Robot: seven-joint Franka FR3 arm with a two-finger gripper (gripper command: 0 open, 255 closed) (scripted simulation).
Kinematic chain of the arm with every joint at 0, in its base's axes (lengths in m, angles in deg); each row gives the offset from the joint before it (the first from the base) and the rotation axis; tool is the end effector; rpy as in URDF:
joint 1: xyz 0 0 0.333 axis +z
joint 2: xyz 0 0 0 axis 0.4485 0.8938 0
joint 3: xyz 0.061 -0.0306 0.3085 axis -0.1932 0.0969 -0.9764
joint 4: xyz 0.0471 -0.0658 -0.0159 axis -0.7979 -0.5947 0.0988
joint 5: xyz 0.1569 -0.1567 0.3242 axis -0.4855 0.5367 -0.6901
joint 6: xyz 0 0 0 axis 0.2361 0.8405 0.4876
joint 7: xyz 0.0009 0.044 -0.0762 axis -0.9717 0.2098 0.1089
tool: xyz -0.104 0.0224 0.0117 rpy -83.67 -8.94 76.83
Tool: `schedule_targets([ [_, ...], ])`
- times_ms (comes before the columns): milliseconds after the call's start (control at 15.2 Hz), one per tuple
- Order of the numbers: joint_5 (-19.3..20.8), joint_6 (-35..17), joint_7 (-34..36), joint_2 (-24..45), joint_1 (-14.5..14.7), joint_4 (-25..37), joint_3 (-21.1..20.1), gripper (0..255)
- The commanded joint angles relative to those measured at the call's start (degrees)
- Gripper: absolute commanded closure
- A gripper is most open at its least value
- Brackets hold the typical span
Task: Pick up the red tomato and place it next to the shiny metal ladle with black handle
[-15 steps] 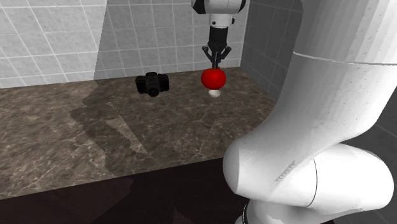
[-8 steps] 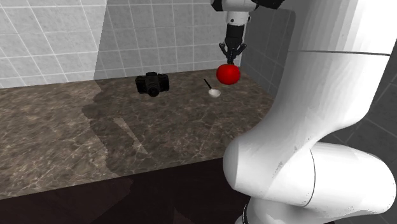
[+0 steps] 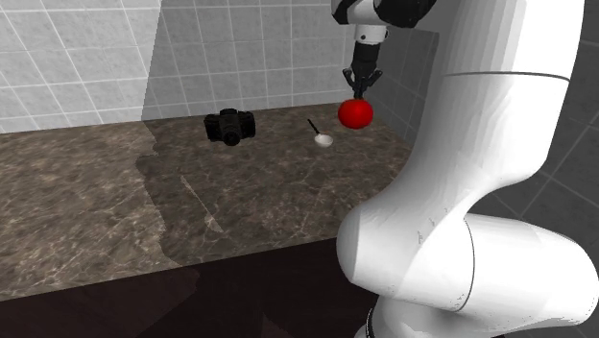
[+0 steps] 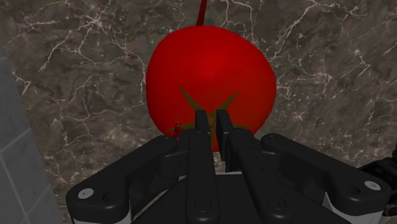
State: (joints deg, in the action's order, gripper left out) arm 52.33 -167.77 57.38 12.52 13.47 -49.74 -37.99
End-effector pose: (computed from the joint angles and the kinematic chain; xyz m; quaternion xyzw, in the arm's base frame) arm 0.6806 -0.0505 0.4279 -0.9962 -0.0834 0.0048 0.0229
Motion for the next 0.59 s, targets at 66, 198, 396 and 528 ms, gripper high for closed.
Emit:
schedule_targets([
  [66,0.10,-2.19,-0.03,0.56,-0.02,-1.59,0.06,255],
  [198,0.17,-3.55,-0.02,0.93,-0.02,-2.57,0.10,255],
  [396,0.30,-5.54,0.00,1.59,-0.01,-3.93,0.17,255],
  [528,0.39,-6.85,0.02,2.07,0.01,-4.76,0.22,255],
])
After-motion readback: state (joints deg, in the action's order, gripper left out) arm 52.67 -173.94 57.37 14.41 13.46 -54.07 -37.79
